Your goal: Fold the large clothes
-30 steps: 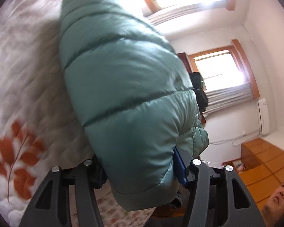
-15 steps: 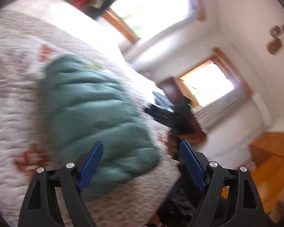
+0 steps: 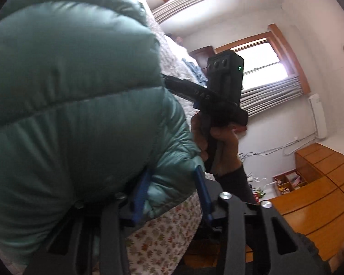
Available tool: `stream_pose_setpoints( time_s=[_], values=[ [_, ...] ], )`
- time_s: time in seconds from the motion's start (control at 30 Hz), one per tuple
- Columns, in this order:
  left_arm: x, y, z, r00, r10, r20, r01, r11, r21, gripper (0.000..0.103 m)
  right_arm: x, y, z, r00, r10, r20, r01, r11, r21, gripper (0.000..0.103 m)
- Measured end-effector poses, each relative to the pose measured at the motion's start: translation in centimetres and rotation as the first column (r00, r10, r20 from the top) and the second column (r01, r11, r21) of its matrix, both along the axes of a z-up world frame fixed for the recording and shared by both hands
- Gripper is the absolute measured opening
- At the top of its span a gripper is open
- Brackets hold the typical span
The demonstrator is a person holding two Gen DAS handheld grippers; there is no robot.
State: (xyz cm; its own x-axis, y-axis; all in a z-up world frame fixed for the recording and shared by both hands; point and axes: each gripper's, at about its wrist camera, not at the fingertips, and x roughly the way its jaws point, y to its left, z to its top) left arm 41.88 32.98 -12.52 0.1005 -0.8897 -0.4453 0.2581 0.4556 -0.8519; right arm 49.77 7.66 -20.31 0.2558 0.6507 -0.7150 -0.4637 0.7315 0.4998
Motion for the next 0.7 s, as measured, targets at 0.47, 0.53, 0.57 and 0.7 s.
stream_pose_setpoints(
  time_s=[0.47,0.53,0.57,0.7],
  values=[
    [1.8,4.6,10.1,0.967,0.17,0.191,-0.163,0.985,-0.05,0.099,-4.8,-1.2,8.5,0.988,0.018,0.152,-0.023,0.999,0.037,0.023],
    [4.3,5.8,11.1,0.954,0.215,0.207,-0.221,0.975,0.005,0.099,-7.1,-0.4,9.5,0.98,0.069,0.185,-0.073,0.997,0.018,0.026],
    [5.8,6.2,10.9,0.955,0.229,0.186,-0.237,0.971,0.019,0.099,-8.0,0.1,9.4,0.978,0.086,0.188,-0.087,0.996,0.0,0.026],
    [11.6,7.0,6.5,0.964,0.259,0.057,-0.264,0.959,0.104,0.099,-8.9,1.5,6.9,0.979,0.106,0.173,-0.094,0.992,-0.079,0.026]
  ],
)
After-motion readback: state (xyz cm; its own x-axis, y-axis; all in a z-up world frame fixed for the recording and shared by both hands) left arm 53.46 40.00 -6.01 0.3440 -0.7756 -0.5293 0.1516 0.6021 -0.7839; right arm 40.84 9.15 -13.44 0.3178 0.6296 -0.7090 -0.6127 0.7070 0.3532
